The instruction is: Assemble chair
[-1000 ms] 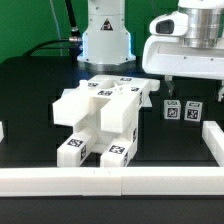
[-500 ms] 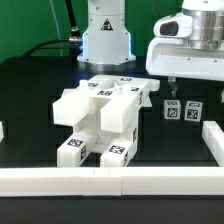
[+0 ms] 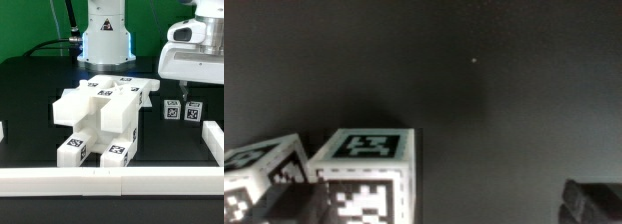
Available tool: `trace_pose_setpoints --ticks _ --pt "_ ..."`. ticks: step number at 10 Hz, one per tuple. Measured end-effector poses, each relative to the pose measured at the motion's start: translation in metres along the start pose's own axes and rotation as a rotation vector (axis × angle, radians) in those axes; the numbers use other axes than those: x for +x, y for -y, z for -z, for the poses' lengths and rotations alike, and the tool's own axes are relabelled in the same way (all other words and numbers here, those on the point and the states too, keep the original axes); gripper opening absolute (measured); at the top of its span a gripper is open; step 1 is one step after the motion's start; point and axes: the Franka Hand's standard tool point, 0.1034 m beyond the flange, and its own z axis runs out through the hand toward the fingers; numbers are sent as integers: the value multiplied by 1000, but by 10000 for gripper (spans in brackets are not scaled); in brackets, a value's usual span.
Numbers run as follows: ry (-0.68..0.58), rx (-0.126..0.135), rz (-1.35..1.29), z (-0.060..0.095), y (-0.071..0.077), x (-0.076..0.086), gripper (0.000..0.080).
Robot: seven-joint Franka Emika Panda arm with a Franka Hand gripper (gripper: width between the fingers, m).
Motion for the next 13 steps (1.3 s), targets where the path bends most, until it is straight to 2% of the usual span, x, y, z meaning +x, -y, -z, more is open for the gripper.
trace_pose_setpoints --ticks 3,7,13 --pt "-9 5 5 1 0 1 649" --pt "-18 17 5 10 -1 5 649" --pt "-9 0 9 2 -12 -1 649"
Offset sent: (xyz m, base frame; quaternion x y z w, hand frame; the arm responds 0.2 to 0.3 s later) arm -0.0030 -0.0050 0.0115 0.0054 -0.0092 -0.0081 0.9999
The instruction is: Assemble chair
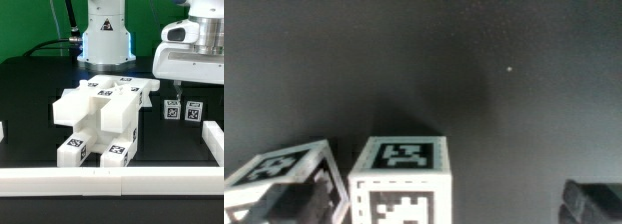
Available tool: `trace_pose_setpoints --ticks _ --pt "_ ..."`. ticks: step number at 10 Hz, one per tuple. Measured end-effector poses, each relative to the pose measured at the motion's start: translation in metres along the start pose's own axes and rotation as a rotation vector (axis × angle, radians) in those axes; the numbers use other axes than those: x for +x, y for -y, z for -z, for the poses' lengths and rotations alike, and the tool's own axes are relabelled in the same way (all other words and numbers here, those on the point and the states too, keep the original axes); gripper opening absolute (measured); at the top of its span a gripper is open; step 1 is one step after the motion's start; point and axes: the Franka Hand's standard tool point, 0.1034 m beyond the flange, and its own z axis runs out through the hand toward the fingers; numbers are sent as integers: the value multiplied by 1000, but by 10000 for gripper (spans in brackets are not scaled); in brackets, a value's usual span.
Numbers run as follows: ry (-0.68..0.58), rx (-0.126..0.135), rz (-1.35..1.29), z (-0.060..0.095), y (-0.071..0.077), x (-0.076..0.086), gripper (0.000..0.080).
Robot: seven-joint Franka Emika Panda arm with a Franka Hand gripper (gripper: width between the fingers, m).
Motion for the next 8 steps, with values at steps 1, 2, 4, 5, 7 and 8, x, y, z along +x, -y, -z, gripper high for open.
trace_pose_setpoints --ticks 1,2,4,5,7,8 --pt "1 -2 0 -1 0 0 649" --pt "1 -2 0 -1 0 0 649" --pt "1 -2 2 -1 1 0 649" --pt "0 -1 2 -1 1 0 649" --pt "-2 1 4 -1 4 1 649" --pt "-3 1 5 -1 6 1 649"
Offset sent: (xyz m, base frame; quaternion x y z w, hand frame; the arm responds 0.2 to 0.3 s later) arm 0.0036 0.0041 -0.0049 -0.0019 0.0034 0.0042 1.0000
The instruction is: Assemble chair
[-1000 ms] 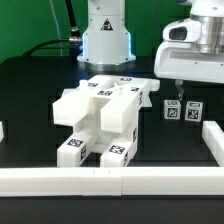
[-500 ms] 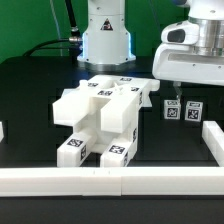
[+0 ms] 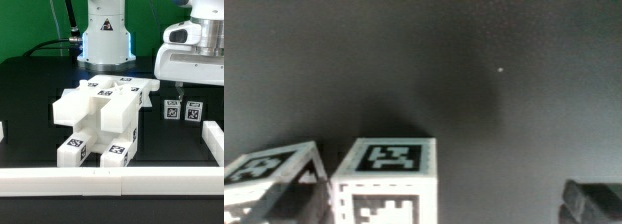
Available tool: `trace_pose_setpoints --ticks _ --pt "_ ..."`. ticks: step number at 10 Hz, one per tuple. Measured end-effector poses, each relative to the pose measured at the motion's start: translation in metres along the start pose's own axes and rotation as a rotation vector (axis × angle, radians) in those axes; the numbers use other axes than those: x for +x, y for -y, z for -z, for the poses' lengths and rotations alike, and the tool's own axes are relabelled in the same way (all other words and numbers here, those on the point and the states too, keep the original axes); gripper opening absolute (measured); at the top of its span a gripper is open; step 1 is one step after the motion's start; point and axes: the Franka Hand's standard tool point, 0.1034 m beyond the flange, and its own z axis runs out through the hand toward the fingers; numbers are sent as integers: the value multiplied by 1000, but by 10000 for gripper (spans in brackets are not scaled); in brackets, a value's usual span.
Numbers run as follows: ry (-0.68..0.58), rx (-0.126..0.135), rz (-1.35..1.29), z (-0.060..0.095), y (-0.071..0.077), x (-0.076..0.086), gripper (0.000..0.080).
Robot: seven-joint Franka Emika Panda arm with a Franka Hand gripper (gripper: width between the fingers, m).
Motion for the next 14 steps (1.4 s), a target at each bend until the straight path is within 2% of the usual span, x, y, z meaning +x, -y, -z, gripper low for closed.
trace_pose_setpoints --ticks 3,11,13,14 --pt "0 0 0 0 0 0 649" --pt "15 -22 5 -14 -7 -3 649" --pt "15 -23 2 -14 -10 -1 406" --pt "14 -23 1 -14 -10 -1 406"
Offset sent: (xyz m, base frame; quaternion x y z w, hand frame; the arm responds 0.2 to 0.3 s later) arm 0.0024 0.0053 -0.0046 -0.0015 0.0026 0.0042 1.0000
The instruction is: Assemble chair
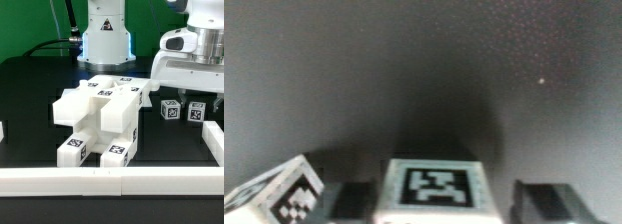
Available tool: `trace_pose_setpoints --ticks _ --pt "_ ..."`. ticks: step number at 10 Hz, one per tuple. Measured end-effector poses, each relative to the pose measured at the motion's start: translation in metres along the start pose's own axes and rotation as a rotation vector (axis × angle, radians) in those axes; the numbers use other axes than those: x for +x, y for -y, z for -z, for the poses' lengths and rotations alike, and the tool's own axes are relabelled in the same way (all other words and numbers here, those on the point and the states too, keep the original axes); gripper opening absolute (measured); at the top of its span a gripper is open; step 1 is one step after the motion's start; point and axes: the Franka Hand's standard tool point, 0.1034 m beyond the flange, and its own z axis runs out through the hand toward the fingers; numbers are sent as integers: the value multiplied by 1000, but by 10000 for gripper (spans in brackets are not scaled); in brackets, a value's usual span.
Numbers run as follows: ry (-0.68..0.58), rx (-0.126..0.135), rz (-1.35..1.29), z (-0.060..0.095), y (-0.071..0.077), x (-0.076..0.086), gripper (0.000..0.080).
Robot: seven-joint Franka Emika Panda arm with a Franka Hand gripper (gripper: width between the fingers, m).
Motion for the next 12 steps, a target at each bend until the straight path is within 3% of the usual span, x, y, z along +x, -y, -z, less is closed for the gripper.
trace_pose_setpoints --ticks 1,5,7,9,10,12 --pt "-1 0 -1 0 0 0 287" --pt "-8 8 28 7 -8 9 287" --pt "9 24 72 36 -14 22 287" --pt "11 49 82 68 -25 48 288" --pt "23 52 77 75 -29 58 288" --pt "18 51 78 72 -28 55 288"
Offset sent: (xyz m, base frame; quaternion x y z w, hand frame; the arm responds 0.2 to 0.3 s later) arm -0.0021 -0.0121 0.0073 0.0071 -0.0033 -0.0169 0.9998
